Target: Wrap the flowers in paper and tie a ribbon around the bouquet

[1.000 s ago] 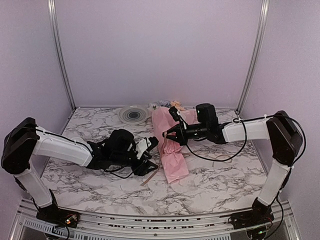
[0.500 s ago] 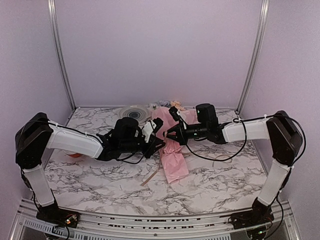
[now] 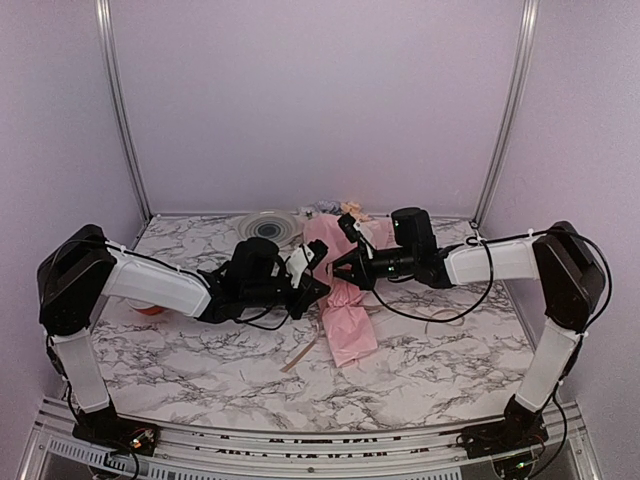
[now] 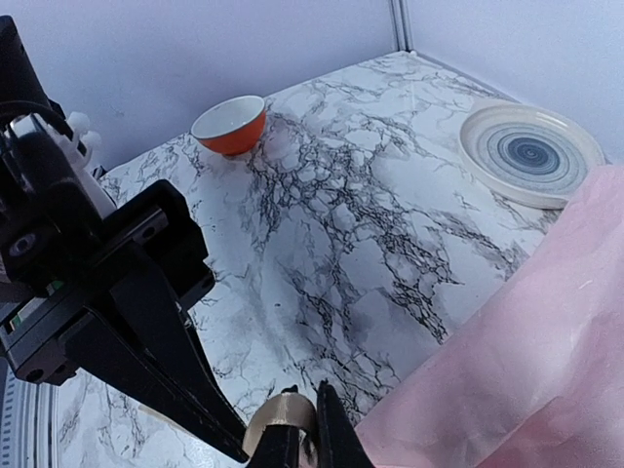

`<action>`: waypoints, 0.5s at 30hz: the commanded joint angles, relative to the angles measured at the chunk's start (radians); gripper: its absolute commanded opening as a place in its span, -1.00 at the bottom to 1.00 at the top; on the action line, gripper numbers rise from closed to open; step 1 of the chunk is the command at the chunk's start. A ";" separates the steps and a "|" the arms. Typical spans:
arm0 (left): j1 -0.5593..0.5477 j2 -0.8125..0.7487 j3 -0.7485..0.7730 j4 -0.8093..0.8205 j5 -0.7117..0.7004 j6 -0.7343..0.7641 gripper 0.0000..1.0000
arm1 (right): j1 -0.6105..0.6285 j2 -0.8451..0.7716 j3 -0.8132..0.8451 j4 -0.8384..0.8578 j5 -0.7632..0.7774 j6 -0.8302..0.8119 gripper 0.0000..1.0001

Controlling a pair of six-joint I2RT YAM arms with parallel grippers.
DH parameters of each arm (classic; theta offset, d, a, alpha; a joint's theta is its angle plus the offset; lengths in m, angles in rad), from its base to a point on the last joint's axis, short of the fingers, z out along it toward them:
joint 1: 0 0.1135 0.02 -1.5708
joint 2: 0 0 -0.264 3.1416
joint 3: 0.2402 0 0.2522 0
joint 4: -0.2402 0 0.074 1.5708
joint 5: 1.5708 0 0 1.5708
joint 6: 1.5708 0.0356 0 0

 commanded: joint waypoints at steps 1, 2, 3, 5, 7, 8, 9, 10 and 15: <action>0.007 0.019 0.010 0.029 0.064 0.004 -1.00 | 0.005 -0.015 -0.004 0.010 0.012 0.010 -0.82; 0.007 0.019 0.007 0.031 0.072 0.003 -1.00 | 0.005 -0.014 -0.004 0.009 0.013 0.010 -0.77; 0.007 0.019 0.005 0.034 0.079 0.002 -1.00 | 0.004 -0.011 -0.002 0.007 0.013 0.009 -0.69; 0.007 0.024 0.003 0.034 0.089 0.001 -1.00 | 0.003 -0.001 0.001 0.004 0.008 0.007 -0.63; 0.009 0.028 0.002 0.035 0.095 0.002 -1.00 | 0.001 0.011 0.004 0.009 -0.002 0.007 -0.73; 0.009 0.028 0.000 0.034 0.098 0.003 -1.00 | -0.001 0.019 0.007 0.010 -0.006 0.009 -0.78; 0.009 0.027 -0.004 0.035 0.102 0.003 -1.00 | -0.003 0.026 0.007 0.012 -0.013 0.010 -0.84; 0.009 0.027 -0.008 0.034 0.109 0.001 -1.00 | -0.007 0.034 0.009 0.019 -0.022 0.015 -0.89; 0.017 0.014 -0.024 0.035 0.102 -0.009 -1.00 | -0.037 0.053 0.043 -0.065 -0.018 0.010 -0.76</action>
